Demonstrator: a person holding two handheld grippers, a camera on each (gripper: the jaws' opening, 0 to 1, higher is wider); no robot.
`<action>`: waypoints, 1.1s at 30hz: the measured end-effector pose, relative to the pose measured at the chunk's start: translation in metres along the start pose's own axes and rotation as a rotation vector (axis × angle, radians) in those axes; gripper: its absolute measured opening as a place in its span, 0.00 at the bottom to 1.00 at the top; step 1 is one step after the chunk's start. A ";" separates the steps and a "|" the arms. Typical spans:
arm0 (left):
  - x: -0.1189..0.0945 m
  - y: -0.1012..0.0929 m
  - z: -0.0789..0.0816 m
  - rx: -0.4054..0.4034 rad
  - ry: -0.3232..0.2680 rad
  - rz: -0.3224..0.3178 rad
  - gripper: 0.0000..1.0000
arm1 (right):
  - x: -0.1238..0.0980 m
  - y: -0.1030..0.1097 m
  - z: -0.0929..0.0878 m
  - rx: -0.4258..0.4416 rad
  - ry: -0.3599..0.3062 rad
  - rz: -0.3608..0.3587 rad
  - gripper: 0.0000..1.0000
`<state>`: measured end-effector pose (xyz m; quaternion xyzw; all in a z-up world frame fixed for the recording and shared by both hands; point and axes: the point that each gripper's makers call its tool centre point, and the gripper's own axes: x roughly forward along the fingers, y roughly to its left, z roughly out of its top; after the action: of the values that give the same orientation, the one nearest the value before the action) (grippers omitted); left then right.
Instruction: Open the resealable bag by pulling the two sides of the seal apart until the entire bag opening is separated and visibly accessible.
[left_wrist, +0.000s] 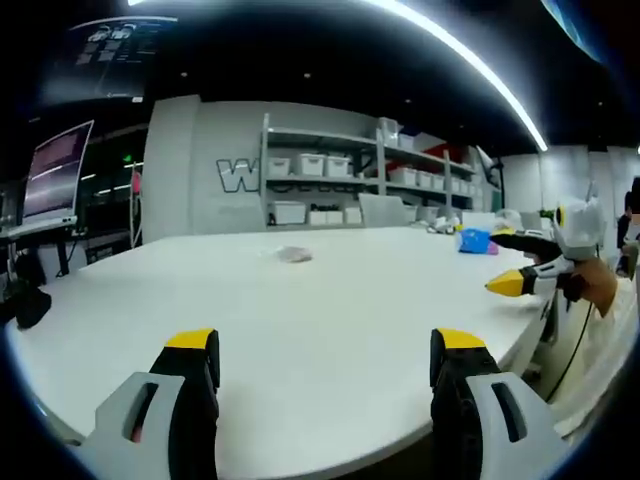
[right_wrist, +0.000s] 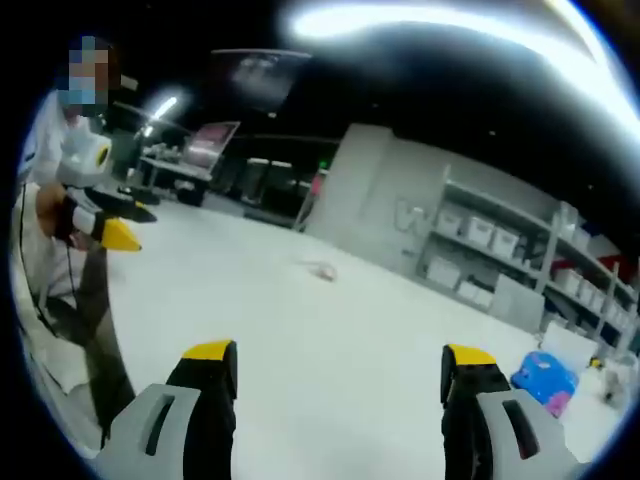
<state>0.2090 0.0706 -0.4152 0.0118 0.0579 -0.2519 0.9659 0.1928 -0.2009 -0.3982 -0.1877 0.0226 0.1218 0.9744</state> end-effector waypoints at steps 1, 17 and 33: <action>0.000 0.000 -0.001 0.000 0.002 -0.001 0.86 | 0.000 0.000 0.000 0.000 -0.001 -0.002 0.84; -0.007 0.003 -0.002 -0.009 0.004 0.009 0.85 | -0.002 -0.003 0.005 -0.016 -0.003 -0.015 0.84; -0.005 0.003 -0.002 -0.010 0.003 0.011 0.84 | 0.002 -0.016 0.014 -0.140 0.006 -0.005 0.84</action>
<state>0.2062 0.0759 -0.4168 0.0079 0.0604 -0.2465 0.9672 0.1985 -0.2100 -0.3793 -0.2557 0.0163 0.1199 0.9592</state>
